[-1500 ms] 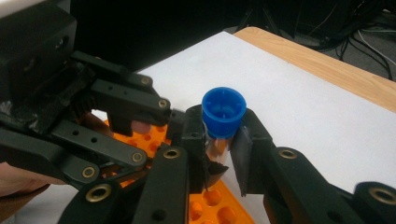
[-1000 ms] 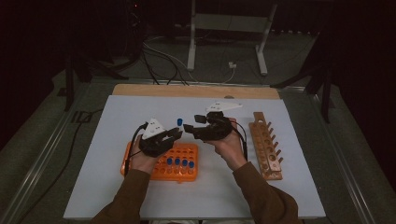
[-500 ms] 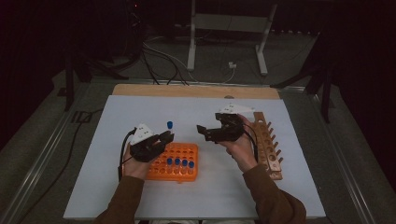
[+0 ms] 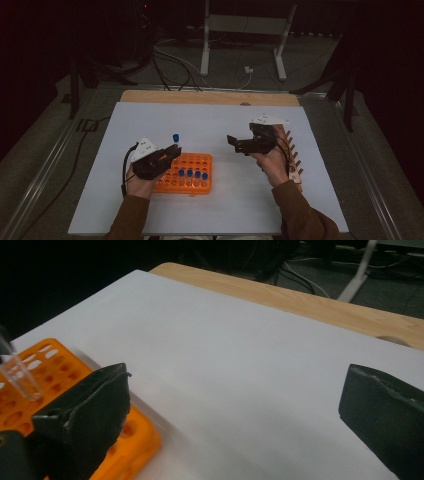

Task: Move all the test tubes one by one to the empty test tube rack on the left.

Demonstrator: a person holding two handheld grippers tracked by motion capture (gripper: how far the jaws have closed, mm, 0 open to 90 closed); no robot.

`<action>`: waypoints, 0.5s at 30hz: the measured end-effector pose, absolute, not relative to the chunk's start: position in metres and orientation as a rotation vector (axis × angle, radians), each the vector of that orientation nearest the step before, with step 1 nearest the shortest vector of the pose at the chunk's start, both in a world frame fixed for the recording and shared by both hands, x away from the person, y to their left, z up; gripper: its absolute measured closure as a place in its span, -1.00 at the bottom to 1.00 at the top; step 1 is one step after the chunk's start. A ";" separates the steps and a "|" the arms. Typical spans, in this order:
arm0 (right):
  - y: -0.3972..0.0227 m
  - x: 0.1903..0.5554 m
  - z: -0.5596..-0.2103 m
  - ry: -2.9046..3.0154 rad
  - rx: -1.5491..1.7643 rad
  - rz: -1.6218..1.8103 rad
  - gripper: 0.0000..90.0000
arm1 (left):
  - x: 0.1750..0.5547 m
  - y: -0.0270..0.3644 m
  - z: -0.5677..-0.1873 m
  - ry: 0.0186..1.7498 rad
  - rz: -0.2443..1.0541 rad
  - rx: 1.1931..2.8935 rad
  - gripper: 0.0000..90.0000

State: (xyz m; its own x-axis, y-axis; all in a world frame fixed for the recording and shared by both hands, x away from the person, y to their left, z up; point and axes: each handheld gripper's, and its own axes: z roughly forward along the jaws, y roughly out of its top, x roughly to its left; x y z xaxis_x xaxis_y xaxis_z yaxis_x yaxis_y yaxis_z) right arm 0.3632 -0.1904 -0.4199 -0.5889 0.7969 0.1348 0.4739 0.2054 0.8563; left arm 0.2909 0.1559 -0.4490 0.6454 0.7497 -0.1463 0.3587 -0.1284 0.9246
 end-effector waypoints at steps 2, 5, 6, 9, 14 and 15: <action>-0.195 0.362 -0.420 2.142 1.193 1.335 -1.00 | 0.289 0.158 -0.449 0.908 0.433 1.732 0.73; -0.199 0.359 -0.420 2.132 1.184 1.331 -1.00 | 0.287 0.160 -0.450 0.913 0.427 1.724 0.73; -0.201 0.358 -0.420 2.130 1.183 1.332 -1.00 | 0.286 0.160 -0.450 0.915 0.430 1.725 0.73; -0.204 0.356 -0.420 2.124 1.181 1.333 -1.00 | 0.283 0.162 -0.451 0.918 0.428 1.728 0.73; -0.212 0.351 -0.422 2.114 1.183 1.336 -1.00 | 0.280 0.166 -0.451 0.923 0.423 1.721 0.73; -0.214 0.350 -0.422 2.109 1.183 1.338 -1.00 | 0.280 0.167 -0.451 0.924 0.421 1.718 0.73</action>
